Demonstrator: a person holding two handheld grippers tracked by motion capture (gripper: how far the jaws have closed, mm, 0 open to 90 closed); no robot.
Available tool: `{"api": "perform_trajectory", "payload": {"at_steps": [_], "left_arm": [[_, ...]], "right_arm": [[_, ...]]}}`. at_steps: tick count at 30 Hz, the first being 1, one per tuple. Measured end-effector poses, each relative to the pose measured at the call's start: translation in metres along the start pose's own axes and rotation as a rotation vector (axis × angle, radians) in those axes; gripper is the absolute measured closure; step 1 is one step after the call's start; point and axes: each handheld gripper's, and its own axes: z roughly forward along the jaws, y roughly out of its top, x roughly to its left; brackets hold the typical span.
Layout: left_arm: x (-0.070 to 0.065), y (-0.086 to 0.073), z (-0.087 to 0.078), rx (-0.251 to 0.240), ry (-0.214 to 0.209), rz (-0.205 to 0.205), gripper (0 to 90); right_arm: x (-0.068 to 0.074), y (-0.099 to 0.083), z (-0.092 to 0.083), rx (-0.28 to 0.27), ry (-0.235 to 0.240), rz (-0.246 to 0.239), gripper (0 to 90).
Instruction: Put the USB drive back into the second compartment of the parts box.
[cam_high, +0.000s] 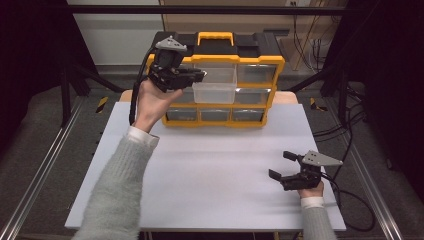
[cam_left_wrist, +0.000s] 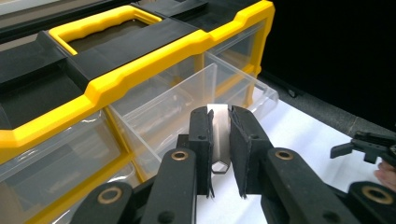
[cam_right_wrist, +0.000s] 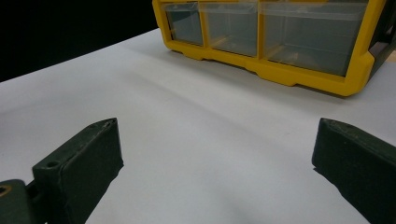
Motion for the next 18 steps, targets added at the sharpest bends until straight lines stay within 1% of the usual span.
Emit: {"api": "perform_trajectory", "payload": {"at_steps": [6, 11, 12, 13, 16, 18], "left_arm": [[0.008, 0.003, 0.011, 0.013, 0.023, -0.009, 78.8], [0.012, 0.005, 0.018, 0.010, 0.030, -0.024, 78.8], [0.012, 0.004, 0.019, 0.015, 0.034, -0.020, 78.8], [0.012, 0.004, 0.021, 0.011, 0.032, -0.025, 78.8], [0.011, 0.004, 0.025, 0.019, 0.034, -0.011, 78.8], [0.012, 0.003, 0.028, 0.025, 0.040, -0.012, 78.8]], "right_arm": [[0.000, 0.000, 0.000, 0.000, 0.001, 0.001, 2.0], [0.000, 0.000, 0.000, 0.000, 0.001, 0.002, 2.0], [0.000, 0.000, 0.000, -0.001, 0.002, 0.001, 2.0], [0.000, 0.000, 0.000, -0.001, 0.002, 0.001, 2.0], [0.000, 0.000, 0.000, -0.002, 0.001, 0.001, 2.0], [0.000, 0.000, 0.000, 0.000, 0.002, 0.001, 2.0]]}}
